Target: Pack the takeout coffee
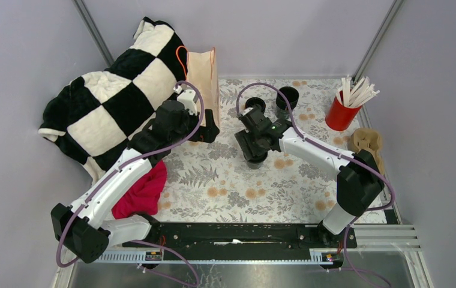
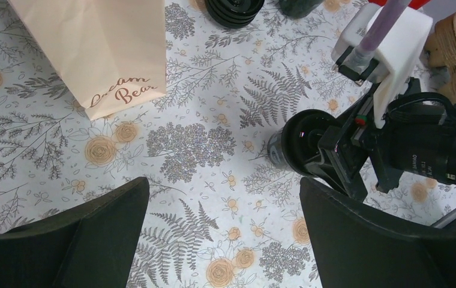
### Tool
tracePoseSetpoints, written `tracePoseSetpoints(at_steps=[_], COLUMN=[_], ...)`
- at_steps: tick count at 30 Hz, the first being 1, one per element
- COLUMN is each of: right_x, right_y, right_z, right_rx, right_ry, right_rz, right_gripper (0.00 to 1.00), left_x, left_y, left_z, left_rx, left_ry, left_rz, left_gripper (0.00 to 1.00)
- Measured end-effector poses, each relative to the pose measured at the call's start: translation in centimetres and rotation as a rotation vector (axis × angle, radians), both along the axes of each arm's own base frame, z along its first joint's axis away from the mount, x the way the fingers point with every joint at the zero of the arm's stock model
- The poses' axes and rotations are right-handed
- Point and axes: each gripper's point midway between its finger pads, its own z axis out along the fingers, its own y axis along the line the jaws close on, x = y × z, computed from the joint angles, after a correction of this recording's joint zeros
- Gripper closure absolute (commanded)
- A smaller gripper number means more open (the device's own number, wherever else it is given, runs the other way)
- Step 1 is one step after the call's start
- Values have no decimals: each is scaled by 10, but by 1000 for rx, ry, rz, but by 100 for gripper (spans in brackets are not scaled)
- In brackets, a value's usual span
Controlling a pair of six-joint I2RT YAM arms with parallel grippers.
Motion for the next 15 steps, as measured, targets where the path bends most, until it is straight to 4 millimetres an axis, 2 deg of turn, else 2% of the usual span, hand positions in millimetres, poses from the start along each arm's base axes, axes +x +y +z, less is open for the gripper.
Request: tracePoseSetpoints(at_steps=[6, 10, 13, 15], right_x=[6, 10, 16, 30], right_y=[-7, -18, -35, -59], right_z=[2, 9, 23, 34], right_rx=[-21, -37, -25, 3], right_ry=[-32, -83, -126, -147], right_rz=[-64, -126, -188, -272], right_gripper=[35, 37, 37, 37], left_x=[2, 2, 3, 4], left_y=[3, 4, 5, 6], left_z=[-4, -3, -3, -5], left_rx=[4, 2, -3, -9], left_ry=[4, 1, -2, -1], left_rz=[9, 13, 16, 14], left_gripper=[1, 1, 1, 1])
